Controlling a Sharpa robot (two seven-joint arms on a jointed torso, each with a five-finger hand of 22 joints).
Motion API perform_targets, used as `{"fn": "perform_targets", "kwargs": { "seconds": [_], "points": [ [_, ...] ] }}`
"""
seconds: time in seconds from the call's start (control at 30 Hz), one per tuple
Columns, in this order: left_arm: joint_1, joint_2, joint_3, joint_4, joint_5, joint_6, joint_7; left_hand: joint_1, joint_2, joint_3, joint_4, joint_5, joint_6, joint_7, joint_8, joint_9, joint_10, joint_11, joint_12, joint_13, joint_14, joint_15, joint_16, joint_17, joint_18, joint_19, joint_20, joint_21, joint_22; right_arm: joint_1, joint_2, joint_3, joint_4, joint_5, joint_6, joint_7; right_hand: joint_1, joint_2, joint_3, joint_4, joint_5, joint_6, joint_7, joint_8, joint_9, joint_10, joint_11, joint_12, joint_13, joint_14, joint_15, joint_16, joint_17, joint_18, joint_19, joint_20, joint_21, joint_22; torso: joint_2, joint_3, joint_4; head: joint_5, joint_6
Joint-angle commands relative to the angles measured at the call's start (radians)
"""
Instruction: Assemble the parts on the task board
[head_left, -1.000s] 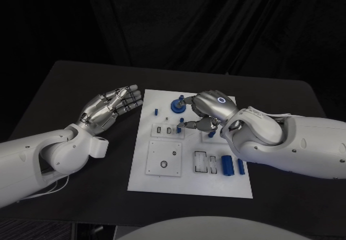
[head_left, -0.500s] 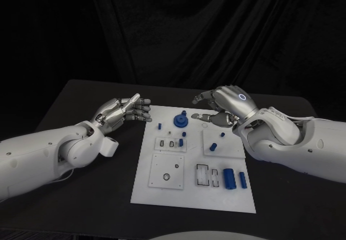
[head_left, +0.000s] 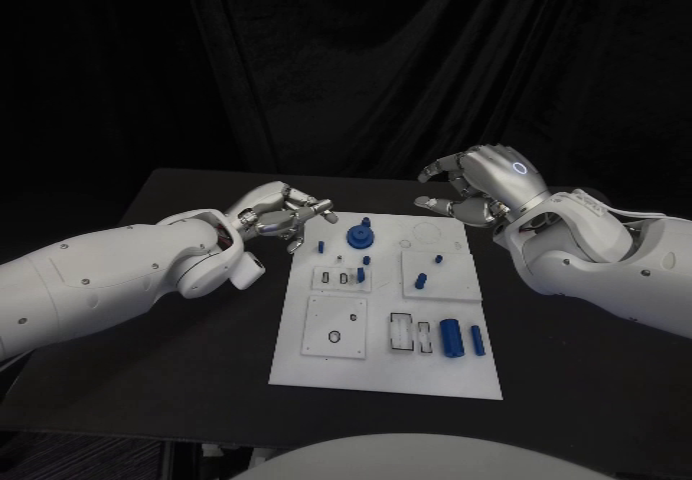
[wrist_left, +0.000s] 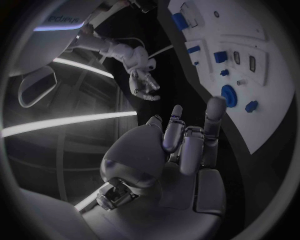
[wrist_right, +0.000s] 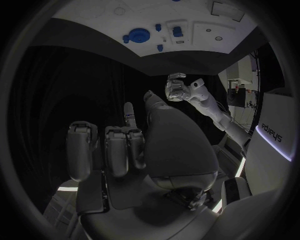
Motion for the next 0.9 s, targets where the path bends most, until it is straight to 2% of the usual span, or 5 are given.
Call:
{"fn": "perform_targets", "kwargs": {
  "seconds": [0.03, 0.2, 0.37, 0.73, 0.9],
  "points": [
    [0.008, 0.017, 0.001, 0.029, -0.364, -0.085, -0.234, -0.056, -0.009, -0.018, -0.013, -0.005, 0.049, -0.024, 0.05, 0.056, 0.228, -0.074, 0.141, 0.378, 0.119, -0.027, 0.006, 0.272, -0.046, 0.164, -0.012, 0.185, 0.29, -0.003, -0.01, 0.001, -0.005, 0.016, 0.037, -0.009, 0.001, 0.012, 0.009, -0.001, 0.017, 0.009, -0.002, -0.007, -0.003, 0.104, 0.005, 0.003, 0.263, 0.106, 0.006, 0.003, 0.264, -0.01, 0.063, 0.003, 0.008, 0.235, -0.03, 0.0227, -0.0176, 0.018, -0.029],
    [0.014, 0.05, 0.001, 0.053, -0.483, -0.068, -0.428, -0.131, -0.014, -0.052, -0.004, -0.04, 0.048, -0.052, 0.169, 0.213, 0.228, -0.105, 0.141, 0.378, 0.119, -0.05, 0.006, 0.272, -0.077, 0.281, -0.04, 0.282, 0.477, -0.003, -0.025, 0.001, -0.007, 0.017, 0.055, -0.025, 0.001, 0.014, 0.009, 0.0, 0.023, 0.01, -0.002, -0.009, -0.004, 0.104, 0.005, 0.003, 0.263, 0.106, 0.006, 0.003, 0.264, -0.01, 0.063, 0.003, 0.007, 0.235, -0.041, 0.0272, -0.0209, 0.022, -0.038],
    [0.016, 0.082, 0.001, 0.075, -0.526, -0.021, -0.608, -0.159, -0.029, -0.071, -0.005, -0.055, -0.04, -0.075, 0.343, 0.518, 0.228, -0.126, 0.141, 0.378, 0.119, -0.074, 0.006, 0.272, -0.092, 0.342, -0.06, 0.31, 0.554, -0.004, -0.041, 0.001, -0.001, 0.017, 0.087, -0.047, 0.0, 0.014, 0.008, 0.0, 0.031, 0.011, -0.002, -0.011, -0.006, 0.104, 0.006, 0.003, 0.263, 0.106, 0.007, 0.003, 0.264, -0.01, 0.063, 0.003, 0.007, 0.235, -0.056, 0.0326, -0.0243, 0.017, -0.038],
    [0.017, 0.125, 0.002, 0.121, -0.594, 0.031, -0.909, -0.249, -0.025, -0.132, -0.007, -0.156, -0.033, -0.099, 0.41, 0.737, 0.228, -0.151, 0.141, 0.378, 0.119, -0.1, 0.006, 0.272, -0.099, 0.381, -0.086, 0.313, 0.585, -0.014, -0.045, 0.0, -0.011, 0.018, 0.124, -0.073, 0.0, 0.016, 0.008, -0.001, 0.044, 0.016, -0.002, -0.014, -0.009, 0.104, 0.007, 0.003, 0.263, 0.106, 0.007, 0.003, 0.264, -0.009, 0.062, 0.004, 0.004, 0.234, -0.071, 0.0459, -0.0347, 0.013, -0.038],
    [0.017, 0.135, 0.003, 0.128, -0.647, 0.013, -0.957, -0.256, -0.03, -0.145, -0.007, -0.158, -0.016, -0.114, 0.431, 0.807, 0.228, -0.164, 0.141, 0.378, 0.119, -0.114, 0.006, 0.272, -0.102, 0.394, -0.099, 0.315, 0.597, -0.017, -0.043, 0.001, -0.015, 0.018, 0.129, -0.076, -0.002, 0.016, 0.007, 0.0, 0.048, 0.018, -0.001, -0.016, -0.01, 0.104, 0.007, 0.003, 0.263, 0.106, 0.008, 0.003, 0.264, -0.009, 0.061, 0.004, 0.004, 0.234, -0.074, 0.0456, -0.0335, 0.005, -0.038]
  ]
}}
